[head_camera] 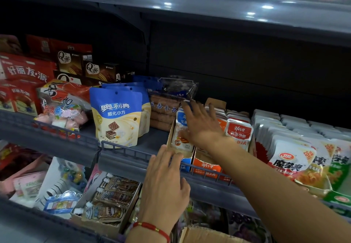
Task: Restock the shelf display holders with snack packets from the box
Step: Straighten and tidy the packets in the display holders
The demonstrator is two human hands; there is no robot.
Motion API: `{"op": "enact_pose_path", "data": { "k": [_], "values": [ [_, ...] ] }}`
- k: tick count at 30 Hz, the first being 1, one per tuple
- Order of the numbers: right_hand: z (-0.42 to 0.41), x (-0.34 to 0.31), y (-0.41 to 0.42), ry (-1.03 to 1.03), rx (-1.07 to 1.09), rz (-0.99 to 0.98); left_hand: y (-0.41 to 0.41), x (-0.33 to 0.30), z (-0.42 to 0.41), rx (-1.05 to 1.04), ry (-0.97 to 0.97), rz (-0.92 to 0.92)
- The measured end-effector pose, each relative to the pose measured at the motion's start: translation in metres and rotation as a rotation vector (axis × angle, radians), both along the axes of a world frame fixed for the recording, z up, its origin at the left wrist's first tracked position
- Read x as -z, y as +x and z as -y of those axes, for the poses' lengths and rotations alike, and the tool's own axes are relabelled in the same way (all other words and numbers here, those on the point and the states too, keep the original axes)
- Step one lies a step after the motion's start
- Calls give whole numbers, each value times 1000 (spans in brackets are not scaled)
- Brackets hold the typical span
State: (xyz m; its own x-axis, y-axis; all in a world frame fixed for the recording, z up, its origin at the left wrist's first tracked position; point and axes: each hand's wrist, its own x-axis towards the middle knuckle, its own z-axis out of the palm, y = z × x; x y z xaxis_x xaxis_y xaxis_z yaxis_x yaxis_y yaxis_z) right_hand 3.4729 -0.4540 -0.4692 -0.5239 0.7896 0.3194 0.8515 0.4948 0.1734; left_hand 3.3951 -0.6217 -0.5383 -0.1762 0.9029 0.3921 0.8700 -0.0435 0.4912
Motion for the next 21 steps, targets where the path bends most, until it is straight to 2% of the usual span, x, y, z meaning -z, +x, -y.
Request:
{"op": "enact_pose_path", "data": {
  "k": [6,12,21],
  "values": [
    [-1,-3,3,-54,-14,-45,1,2,-2,-3,2,3],
    [54,-1,36,34,-102,-313,-1,8,-5,7,26,11],
    [123,65,101,79,-46,-189,9,14,-7,-30,109,-28]
  ]
}}
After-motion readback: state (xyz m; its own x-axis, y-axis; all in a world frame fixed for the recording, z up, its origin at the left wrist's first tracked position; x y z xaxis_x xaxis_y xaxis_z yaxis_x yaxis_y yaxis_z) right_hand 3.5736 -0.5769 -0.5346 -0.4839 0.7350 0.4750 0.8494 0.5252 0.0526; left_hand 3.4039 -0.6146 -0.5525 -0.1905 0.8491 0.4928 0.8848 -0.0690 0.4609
